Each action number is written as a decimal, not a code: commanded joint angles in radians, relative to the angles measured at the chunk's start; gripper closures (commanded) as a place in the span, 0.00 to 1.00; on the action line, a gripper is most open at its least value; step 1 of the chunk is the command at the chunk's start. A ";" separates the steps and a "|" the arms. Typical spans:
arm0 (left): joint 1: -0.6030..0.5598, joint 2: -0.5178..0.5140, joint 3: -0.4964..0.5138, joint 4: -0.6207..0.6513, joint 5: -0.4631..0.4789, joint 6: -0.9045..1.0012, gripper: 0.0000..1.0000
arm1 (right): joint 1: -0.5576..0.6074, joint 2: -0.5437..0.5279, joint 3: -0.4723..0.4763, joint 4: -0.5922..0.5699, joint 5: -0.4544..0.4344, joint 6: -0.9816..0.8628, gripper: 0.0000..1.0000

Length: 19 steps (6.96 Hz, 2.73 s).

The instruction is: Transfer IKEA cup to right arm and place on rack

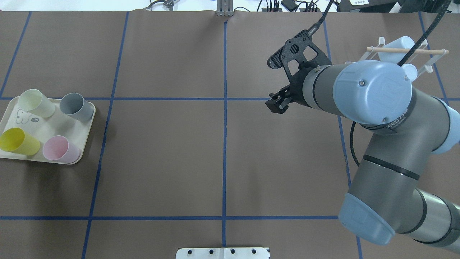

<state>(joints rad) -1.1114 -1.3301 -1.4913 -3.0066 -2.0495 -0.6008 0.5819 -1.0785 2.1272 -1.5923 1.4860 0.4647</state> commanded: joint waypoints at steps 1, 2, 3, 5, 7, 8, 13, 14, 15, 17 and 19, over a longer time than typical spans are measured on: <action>0.071 0.017 0.000 -0.006 0.029 -0.017 0.00 | -0.005 0.000 -0.001 0.000 -0.001 0.000 0.00; 0.093 0.017 0.000 -0.008 0.029 -0.022 0.00 | -0.007 0.000 -0.001 0.000 -0.001 0.002 0.00; 0.106 0.018 0.000 -0.008 0.029 -0.028 0.00 | -0.008 0.000 -0.001 0.000 -0.001 0.002 0.00; 0.114 0.018 0.002 -0.006 0.029 -0.027 0.43 | -0.008 -0.004 -0.001 0.000 -0.006 0.002 0.00; 0.114 0.015 0.005 -0.005 0.029 -0.027 0.63 | -0.008 -0.008 -0.003 0.000 -0.007 0.000 0.00; 0.116 0.014 0.005 -0.006 0.029 -0.027 0.63 | -0.008 -0.009 -0.003 0.000 -0.007 0.000 0.00; 0.120 0.009 0.011 -0.005 0.029 -0.025 1.00 | -0.008 -0.011 -0.004 0.000 -0.009 0.000 0.00; 0.120 0.008 0.016 -0.005 0.026 -0.019 1.00 | -0.008 -0.012 -0.006 0.000 -0.009 0.000 0.00; 0.117 0.006 0.013 -0.003 0.014 -0.013 1.00 | -0.008 -0.012 -0.004 0.000 -0.009 0.000 0.00; 0.050 0.006 0.005 0.012 -0.071 0.022 1.00 | -0.011 -0.012 -0.006 0.002 -0.010 0.000 0.00; -0.127 0.003 -0.019 0.075 -0.269 0.145 1.00 | -0.019 -0.002 -0.007 0.002 -0.010 0.002 0.00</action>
<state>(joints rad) -1.1408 -1.3255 -1.4932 -2.9651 -2.2068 -0.5159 0.5678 -1.0873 2.1205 -1.5909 1.4766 0.4651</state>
